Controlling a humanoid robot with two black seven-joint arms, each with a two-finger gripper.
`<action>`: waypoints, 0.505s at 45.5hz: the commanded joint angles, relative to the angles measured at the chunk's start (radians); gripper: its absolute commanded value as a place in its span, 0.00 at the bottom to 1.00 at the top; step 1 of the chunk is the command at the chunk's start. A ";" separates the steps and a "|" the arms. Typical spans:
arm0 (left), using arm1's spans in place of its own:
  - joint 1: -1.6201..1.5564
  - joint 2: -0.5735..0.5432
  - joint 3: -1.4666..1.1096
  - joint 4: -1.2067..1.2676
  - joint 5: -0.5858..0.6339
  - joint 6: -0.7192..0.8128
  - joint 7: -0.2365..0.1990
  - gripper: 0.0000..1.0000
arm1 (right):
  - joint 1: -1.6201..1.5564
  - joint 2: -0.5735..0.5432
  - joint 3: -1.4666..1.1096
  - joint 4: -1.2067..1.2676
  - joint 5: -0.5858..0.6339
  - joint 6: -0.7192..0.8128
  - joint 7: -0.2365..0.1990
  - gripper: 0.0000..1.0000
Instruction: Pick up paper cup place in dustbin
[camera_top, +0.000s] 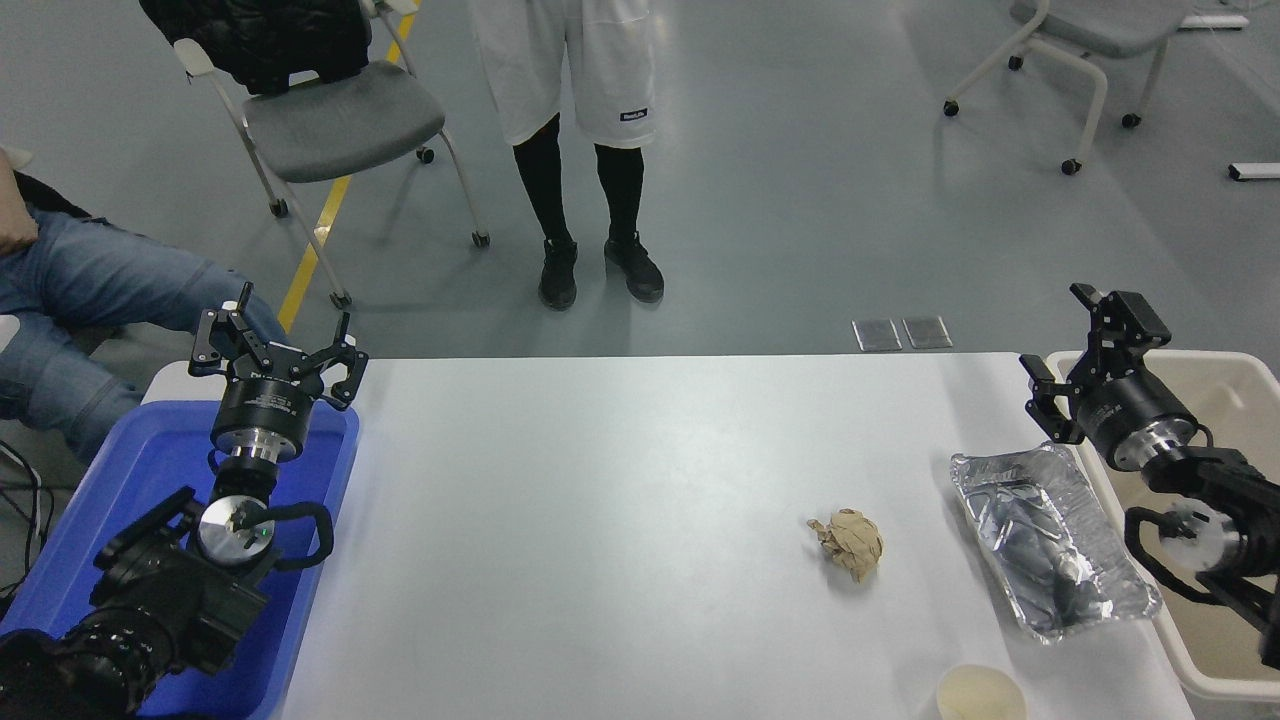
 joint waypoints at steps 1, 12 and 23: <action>0.000 0.000 0.000 0.000 0.000 0.001 0.000 0.99 | 0.183 -0.124 -0.410 0.071 -0.004 0.005 0.000 1.00; 0.000 0.000 0.000 0.000 0.000 0.001 0.000 0.99 | 0.480 -0.193 -0.884 0.182 -0.022 0.007 0.000 1.00; 0.000 0.000 0.000 0.000 0.000 0.001 0.000 0.99 | 0.784 -0.251 -1.136 0.343 -0.166 0.073 0.000 1.00</action>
